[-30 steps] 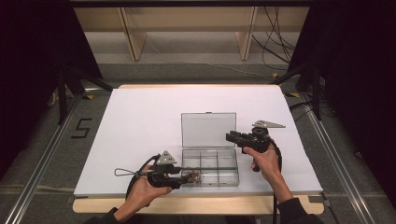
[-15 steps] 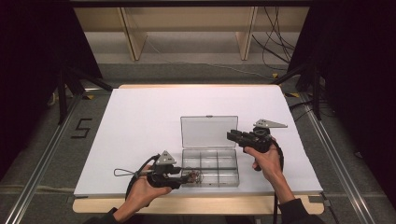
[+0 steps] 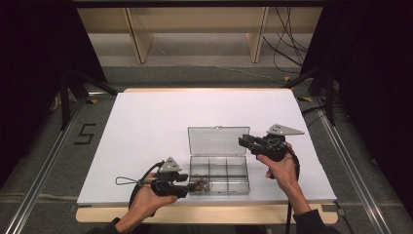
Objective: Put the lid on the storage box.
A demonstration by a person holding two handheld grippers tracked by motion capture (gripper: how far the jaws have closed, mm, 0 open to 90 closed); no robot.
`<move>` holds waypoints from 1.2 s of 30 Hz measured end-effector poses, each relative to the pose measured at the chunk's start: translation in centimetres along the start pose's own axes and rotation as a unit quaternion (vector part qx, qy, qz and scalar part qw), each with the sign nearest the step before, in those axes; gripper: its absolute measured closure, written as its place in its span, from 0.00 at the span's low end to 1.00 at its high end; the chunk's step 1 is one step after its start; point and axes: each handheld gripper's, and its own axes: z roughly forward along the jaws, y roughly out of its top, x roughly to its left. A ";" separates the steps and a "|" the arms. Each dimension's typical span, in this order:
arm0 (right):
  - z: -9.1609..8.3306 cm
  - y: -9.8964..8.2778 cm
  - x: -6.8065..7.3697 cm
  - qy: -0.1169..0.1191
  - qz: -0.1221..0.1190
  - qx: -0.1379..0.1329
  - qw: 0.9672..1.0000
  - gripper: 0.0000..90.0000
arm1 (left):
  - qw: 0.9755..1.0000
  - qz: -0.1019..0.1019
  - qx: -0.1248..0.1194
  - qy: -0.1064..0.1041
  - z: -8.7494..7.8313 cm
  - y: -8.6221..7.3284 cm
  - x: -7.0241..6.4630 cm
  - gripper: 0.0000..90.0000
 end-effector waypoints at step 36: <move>-2.4 -0.4 3.1 -0.016 -0.037 0.029 0.999 0.73 | 1.000 -0.006 -0.019 -0.021 -3.3 -3.3 1.1 0.51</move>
